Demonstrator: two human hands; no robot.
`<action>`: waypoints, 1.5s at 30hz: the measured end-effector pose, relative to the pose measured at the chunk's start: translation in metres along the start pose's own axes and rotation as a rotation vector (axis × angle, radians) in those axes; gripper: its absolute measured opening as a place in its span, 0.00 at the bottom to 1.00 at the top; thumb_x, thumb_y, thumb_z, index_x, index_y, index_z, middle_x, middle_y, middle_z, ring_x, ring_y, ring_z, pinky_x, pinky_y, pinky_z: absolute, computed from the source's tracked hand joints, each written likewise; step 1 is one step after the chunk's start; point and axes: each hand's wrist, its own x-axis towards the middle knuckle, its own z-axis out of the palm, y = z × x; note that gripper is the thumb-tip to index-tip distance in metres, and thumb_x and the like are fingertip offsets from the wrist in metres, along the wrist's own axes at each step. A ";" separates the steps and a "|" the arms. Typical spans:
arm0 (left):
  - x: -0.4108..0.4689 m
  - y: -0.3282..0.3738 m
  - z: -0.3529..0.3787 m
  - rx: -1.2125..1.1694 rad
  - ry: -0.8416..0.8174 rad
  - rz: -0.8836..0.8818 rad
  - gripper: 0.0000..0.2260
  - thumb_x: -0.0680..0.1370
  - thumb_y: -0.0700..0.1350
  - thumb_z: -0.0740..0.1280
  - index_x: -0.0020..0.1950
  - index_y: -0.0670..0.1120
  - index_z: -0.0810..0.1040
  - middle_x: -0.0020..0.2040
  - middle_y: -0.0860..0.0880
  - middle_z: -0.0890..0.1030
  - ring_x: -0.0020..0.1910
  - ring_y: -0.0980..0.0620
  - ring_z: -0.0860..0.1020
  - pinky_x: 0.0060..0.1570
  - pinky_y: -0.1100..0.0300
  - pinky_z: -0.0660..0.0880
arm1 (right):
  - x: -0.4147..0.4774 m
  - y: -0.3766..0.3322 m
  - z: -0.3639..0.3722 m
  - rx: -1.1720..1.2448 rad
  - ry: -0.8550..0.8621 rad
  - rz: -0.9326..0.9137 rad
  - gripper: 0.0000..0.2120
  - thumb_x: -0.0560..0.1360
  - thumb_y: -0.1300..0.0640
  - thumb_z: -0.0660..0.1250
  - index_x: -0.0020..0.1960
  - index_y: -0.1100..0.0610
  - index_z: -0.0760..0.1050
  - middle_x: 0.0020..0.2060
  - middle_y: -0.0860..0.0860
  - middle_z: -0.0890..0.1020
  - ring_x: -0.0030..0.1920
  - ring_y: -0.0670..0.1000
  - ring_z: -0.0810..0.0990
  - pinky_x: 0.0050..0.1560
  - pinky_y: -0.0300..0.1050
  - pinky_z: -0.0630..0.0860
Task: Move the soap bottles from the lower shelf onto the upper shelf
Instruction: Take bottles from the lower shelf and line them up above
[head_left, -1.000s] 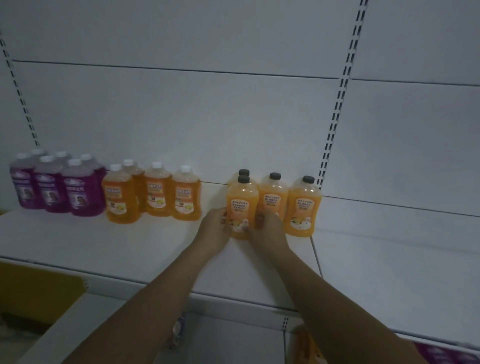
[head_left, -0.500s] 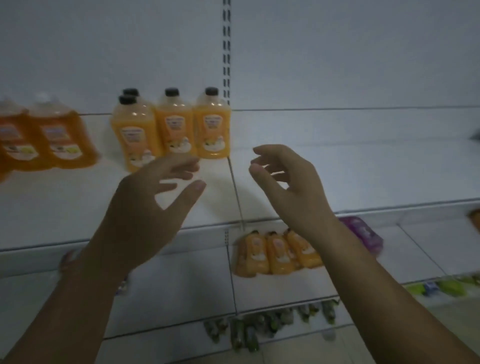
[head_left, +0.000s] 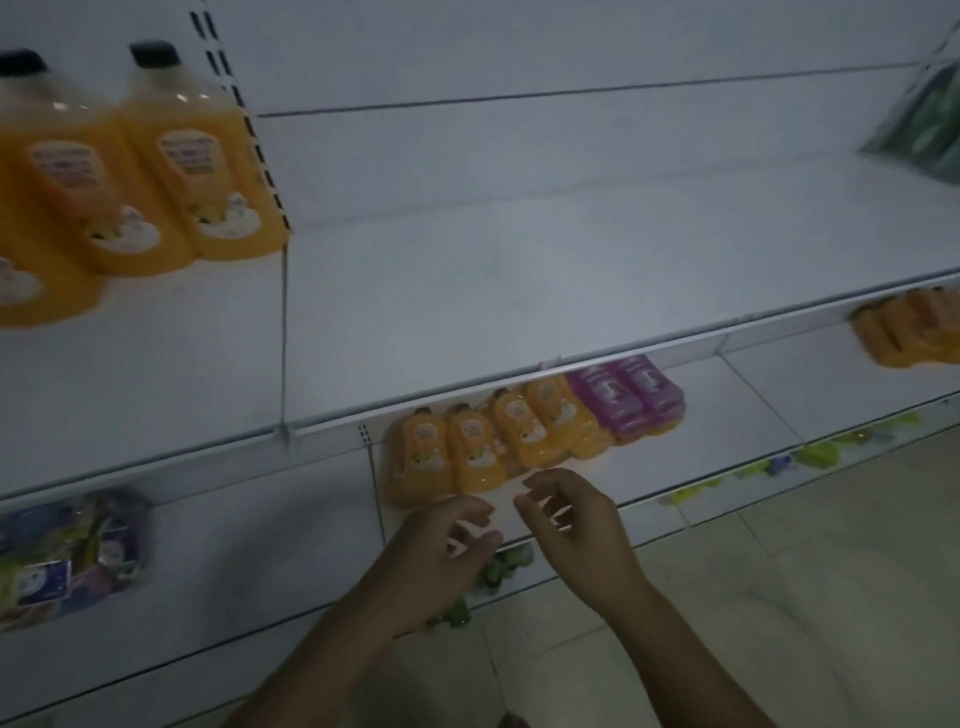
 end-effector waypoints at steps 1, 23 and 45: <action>0.023 -0.007 0.012 -0.017 -0.007 -0.043 0.13 0.80 0.57 0.69 0.64 0.59 0.78 0.58 0.63 0.80 0.54 0.66 0.79 0.49 0.70 0.75 | 0.012 0.020 0.004 -0.023 0.006 0.051 0.11 0.77 0.45 0.72 0.57 0.46 0.78 0.49 0.41 0.83 0.46 0.43 0.81 0.44 0.43 0.80; 0.331 -0.061 0.140 -0.647 0.202 -0.504 0.28 0.73 0.65 0.69 0.69 0.54 0.75 0.62 0.48 0.82 0.58 0.45 0.82 0.60 0.42 0.80 | 0.216 0.190 0.019 -0.063 -0.002 0.474 0.13 0.78 0.47 0.71 0.51 0.57 0.77 0.45 0.51 0.78 0.50 0.55 0.79 0.59 0.51 0.79; -0.091 -0.083 0.002 -0.693 0.501 -0.180 0.11 0.72 0.31 0.77 0.53 0.40 0.87 0.52 0.40 0.87 0.51 0.42 0.86 0.47 0.53 0.84 | -0.038 0.006 0.082 0.232 -0.507 0.125 0.21 0.70 0.52 0.80 0.62 0.49 0.80 0.50 0.43 0.87 0.50 0.45 0.86 0.46 0.37 0.82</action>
